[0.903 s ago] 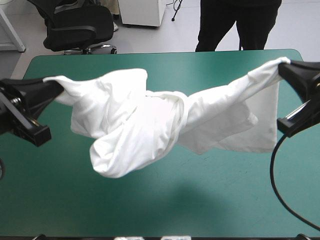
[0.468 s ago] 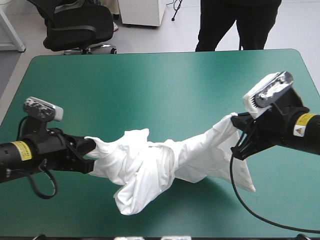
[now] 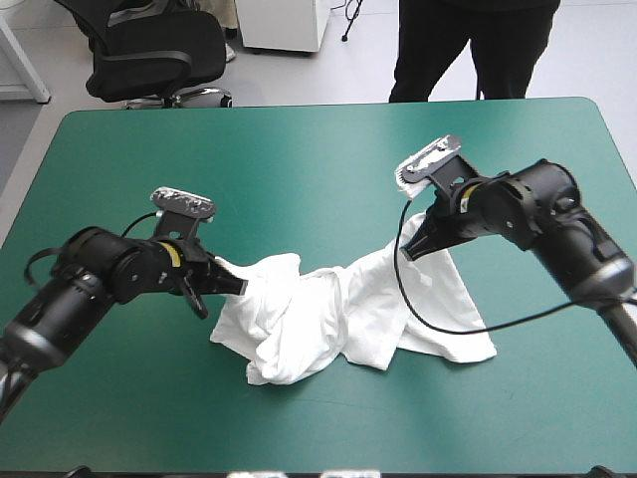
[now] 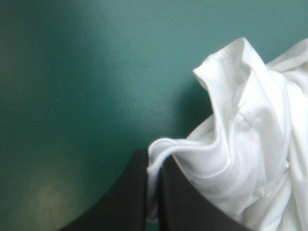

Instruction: Fold the cloth

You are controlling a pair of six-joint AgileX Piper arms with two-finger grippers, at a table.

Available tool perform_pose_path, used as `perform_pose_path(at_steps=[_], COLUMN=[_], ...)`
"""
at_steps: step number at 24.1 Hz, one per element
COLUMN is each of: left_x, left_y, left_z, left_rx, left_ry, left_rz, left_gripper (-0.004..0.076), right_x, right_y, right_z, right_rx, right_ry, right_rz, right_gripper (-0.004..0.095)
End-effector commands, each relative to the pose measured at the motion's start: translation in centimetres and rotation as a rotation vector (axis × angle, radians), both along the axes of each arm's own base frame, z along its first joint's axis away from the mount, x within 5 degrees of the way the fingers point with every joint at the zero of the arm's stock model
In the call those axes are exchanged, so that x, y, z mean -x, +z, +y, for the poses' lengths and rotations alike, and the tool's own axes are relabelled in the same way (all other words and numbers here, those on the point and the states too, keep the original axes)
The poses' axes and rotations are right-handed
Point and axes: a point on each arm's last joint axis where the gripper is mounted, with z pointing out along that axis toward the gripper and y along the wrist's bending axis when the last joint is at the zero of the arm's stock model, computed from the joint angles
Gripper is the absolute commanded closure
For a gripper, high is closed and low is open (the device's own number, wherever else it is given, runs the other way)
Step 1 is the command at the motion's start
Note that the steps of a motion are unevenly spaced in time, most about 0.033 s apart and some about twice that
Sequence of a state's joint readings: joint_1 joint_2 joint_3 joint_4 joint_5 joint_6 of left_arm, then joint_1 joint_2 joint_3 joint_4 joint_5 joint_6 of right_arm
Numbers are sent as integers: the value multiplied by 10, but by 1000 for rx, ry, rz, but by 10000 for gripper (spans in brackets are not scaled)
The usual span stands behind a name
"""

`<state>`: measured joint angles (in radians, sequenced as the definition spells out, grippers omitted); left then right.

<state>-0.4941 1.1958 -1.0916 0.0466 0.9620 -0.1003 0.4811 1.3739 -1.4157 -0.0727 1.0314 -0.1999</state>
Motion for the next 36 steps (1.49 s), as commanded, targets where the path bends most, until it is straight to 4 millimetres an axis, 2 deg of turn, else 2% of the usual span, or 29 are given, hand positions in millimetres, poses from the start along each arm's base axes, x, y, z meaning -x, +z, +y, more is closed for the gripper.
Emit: perform_pose_path(at_steps=[1, 7, 10, 13, 16, 17, 18, 19, 20, 21, 23, 25, 26, 32, 36], left_x=[-33, -80, -90, -98, -102, -102, -103, -104, -105, -105, -106, -106, -105, -80, -47], left_y=[-6, -38, -42, -45, -48, -48, -50, -51, -51, -50, -45, -35, -28, 16, 24], left_z=[-5, 10, 9, 6, 4, 4, 4, 3, 3, 3, 3, 5, 6, 19, 27], left_rx=[-2, -5, 10, 30, 35, 35, 34, 31, 22, 20, 8, -20, -41, -135, -168], left_ry=[37, 136, 138, 133, 131, 131, 131, 128, 110, 104, 98, 104, 106, 142, 134], left_rz=[-103, -101, -140, -174, -181, -181, -179, -178, -189, -199, -201, -169, -158, 0, 177], left_gripper=[741, 741, 741, 741, 739, 724, 679, 617, 535, 472, 351, 265, 247, 237, 237], right_x=[-24, -72, -89, -104, -113, -116, -120, -124, -127, -128, -129, -127, -123, -83, -51], right_y=[2, -12, -17, -38, -54, -56, -57, -57, -56, -55, -50, -40, -33, 16, 46], right_z=[5, 23, 32, 41, 38, 36, 30, 24, 18, 14, 3, -6, -9, -30, -40], right_rx=[42, 126, 126, 127, 69, 62, 46, 32, 13, 6, 6, 7, 6, 3, -14], right_ry=[3, -1, 2, 4, -31, -29, -45, -58, -76, -89, -116, -136, -142, -135, -139], right_rz=[-112, -140, -151, -105, -29, -24, -25, -27, -31, -32, -15, -9, -12, -62, -104], right_gripper=[925, 926, 925, 925, 906, 858, 767, 679, 547, 485, 364, 318, 318, 323, 325])
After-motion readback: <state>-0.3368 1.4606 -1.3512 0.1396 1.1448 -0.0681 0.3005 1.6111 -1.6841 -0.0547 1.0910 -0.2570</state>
